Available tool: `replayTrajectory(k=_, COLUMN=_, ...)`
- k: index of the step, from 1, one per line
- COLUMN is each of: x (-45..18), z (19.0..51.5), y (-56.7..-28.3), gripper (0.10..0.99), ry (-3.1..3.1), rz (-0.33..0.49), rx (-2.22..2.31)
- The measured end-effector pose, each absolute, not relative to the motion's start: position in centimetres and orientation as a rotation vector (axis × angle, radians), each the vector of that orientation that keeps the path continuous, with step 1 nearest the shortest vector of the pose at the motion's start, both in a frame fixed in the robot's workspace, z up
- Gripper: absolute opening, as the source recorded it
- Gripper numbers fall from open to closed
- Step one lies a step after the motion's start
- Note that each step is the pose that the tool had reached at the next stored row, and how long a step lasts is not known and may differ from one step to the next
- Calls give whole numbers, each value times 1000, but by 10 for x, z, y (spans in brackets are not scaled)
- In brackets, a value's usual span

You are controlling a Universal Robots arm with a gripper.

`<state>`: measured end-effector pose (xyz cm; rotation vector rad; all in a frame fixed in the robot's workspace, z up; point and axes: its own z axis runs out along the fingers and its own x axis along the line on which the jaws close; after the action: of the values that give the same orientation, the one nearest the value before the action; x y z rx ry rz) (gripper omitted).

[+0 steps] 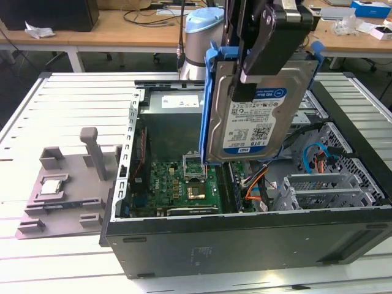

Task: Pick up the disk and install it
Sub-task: 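Pick up the disk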

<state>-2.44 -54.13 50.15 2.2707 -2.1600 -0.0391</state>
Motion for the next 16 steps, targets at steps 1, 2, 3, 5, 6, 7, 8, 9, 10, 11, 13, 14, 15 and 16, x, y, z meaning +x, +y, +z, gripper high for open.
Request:
replayTrajectory(k=1, x=-24, z=501, y=-543, gripper=369, ry=-2160, rz=-39, rx=2271)
replayTrajectory(k=2, x=-24, z=501, y=-545, gripper=369, ry=-2160, rz=-39, rx=2271)
replayTrajectory(k=3, x=-24, z=501, y=-548, gripper=369, ry=-2160, rz=-39, rx=2271)
replayTrajectory(k=5, x=-24, z=501, y=-553, gripper=369, ry=-2160, rz=-39, rx=2271)
replayTrajectory(k=6, x=-24, z=501, y=-556, gripper=369, ry=-2160, rz=-39, rx=2271)
replayTrajectory(k=7, x=-24, z=501, y=-558, gripper=369, ry=-2160, rz=-39, rx=2271)
replayTrajectory(k=8, x=-24, z=501, y=-560, gripper=369, ry=-2160, rz=-39, rx=2271)
replayTrajectory(k=9, x=-24, z=501, y=-562, gripper=369, ry=-2160, rz=-39, rx=2271)
replayTrajectory(k=10, x=-24, z=500, y=-563, gripper=369, ry=-2160, rz=-39, rx=2270)
replayTrajectory(k=11, x=-24, z=500, y=-563, gripper=369, ry=-2165, rz=-39, rx=2266)
replayTrajectory(k=13, x=-24, z=500, y=-563, gripper=369, ry=-2195, rz=-39, rx=2237)
replayTrajectory(k=14, x=-24, z=500, y=-563, gripper=369, ry=-2225, rz=-39, rx=2208)
replayTrajectory(k=15, x=-23, z=500, y=-563, gripper=369, ry=-2240, rz=-39, rx=2193)
replayTrajectory(k=16, x=-21, z=500, y=-563, gripper=369, ry=-2244, rz=-40, rx=2189)
